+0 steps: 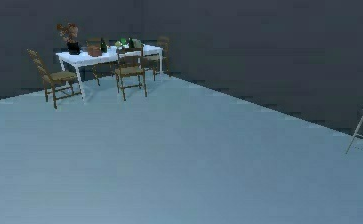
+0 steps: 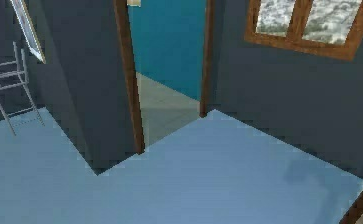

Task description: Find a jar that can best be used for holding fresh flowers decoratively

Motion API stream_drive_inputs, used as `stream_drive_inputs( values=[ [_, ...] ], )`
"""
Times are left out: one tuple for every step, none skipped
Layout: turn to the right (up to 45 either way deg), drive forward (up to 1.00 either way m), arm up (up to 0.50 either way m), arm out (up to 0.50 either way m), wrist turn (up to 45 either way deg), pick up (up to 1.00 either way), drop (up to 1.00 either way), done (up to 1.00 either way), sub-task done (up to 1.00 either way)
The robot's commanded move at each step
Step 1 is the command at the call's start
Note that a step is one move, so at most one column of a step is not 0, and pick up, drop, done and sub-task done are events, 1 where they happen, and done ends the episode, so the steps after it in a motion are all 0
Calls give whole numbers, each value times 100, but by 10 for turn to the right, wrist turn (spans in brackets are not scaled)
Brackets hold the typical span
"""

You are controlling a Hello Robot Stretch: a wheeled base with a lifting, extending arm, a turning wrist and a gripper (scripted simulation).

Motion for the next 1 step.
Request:
stream_drive_inputs(
  values=[
    [0,25,0,0,0,0,0,0,0]
  ],
)
